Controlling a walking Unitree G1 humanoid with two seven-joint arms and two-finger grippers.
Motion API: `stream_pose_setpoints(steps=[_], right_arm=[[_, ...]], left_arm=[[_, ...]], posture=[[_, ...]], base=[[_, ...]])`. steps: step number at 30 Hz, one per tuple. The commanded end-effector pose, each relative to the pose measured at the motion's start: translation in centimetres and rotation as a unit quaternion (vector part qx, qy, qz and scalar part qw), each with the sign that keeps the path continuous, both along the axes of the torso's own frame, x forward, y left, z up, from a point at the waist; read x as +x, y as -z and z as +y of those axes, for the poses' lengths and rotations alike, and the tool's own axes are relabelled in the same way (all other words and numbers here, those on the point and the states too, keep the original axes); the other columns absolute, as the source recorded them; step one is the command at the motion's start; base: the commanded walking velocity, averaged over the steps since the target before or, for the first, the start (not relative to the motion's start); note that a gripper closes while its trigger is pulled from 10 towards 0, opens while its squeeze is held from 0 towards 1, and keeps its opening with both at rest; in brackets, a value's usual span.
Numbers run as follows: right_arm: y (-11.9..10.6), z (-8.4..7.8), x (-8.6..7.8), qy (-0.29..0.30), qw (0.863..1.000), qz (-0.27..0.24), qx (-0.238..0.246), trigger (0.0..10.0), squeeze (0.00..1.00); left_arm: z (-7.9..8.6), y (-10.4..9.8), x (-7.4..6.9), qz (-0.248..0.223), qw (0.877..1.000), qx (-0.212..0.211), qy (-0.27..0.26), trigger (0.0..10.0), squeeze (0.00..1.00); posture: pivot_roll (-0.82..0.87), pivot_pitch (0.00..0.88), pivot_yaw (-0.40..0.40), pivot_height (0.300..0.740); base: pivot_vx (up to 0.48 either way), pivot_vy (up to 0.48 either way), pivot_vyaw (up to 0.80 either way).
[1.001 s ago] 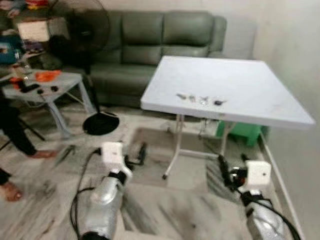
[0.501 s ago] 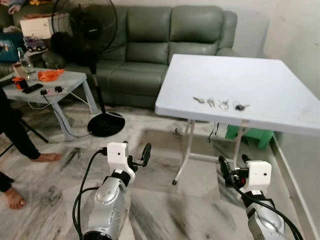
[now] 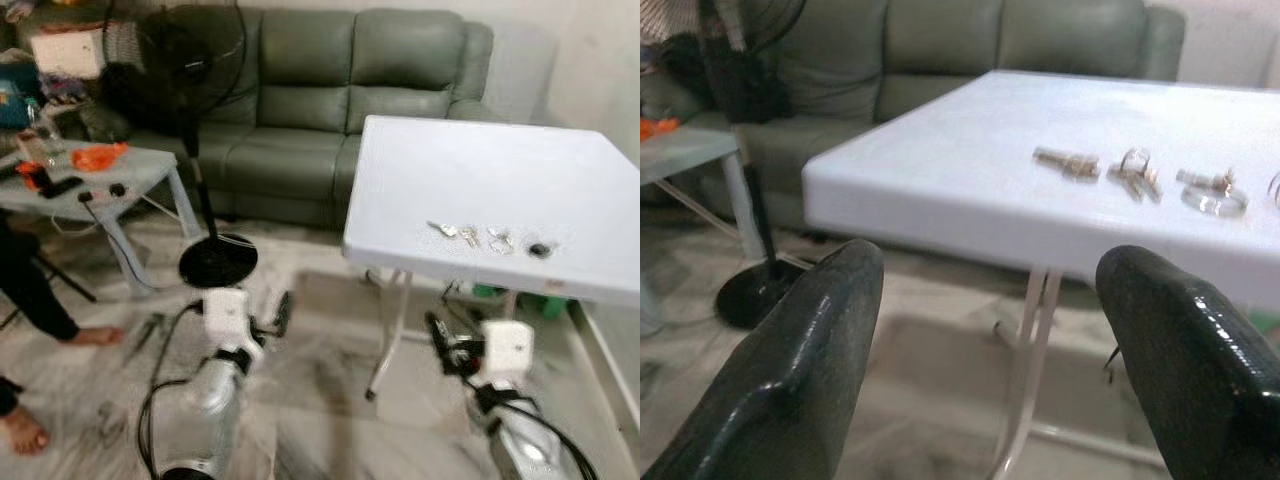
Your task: Hang keys on a hook
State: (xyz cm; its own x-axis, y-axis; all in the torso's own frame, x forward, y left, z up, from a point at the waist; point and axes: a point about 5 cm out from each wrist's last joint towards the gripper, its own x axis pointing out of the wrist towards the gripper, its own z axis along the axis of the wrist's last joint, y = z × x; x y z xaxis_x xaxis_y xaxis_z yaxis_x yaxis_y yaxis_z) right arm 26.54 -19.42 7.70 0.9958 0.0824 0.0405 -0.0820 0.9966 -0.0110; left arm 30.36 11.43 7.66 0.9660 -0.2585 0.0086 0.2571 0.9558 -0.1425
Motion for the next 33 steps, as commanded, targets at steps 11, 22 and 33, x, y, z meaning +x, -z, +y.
stream_pose_setpoints(steps=[11,22,33], right_arm=[[-0.34,0.80,0.07,-0.014,1.000,-0.006,0.005,10.0,0.00],[-0.21,0.96,-0.02,-0.015,1.000,-0.003,0.008,10.0,0.00],[-0.11,0.80,-0.07,-0.013,1.000,0.001,0.007,10.0,0.00]], left_arm=[[0.99,-0.36,0.07,-0.008,1.000,0.009,-0.017,10.0,0.00],[1.09,-0.35,-0.02,-0.008,1.000,0.011,-0.018,10.0,0.00],[0.82,-0.41,-0.04,0.001,1.000,-0.012,-0.015,10.0,0.00]], posture=[[-0.04,0.000,-0.011,0.740],[-0.04,0.000,-0.012,0.740],[-0.03,0.000,-0.021,0.740]], base=[[0.338,0.000,0.00],[0.339,0.000,0.00],[0.328,0.000,0.00]])
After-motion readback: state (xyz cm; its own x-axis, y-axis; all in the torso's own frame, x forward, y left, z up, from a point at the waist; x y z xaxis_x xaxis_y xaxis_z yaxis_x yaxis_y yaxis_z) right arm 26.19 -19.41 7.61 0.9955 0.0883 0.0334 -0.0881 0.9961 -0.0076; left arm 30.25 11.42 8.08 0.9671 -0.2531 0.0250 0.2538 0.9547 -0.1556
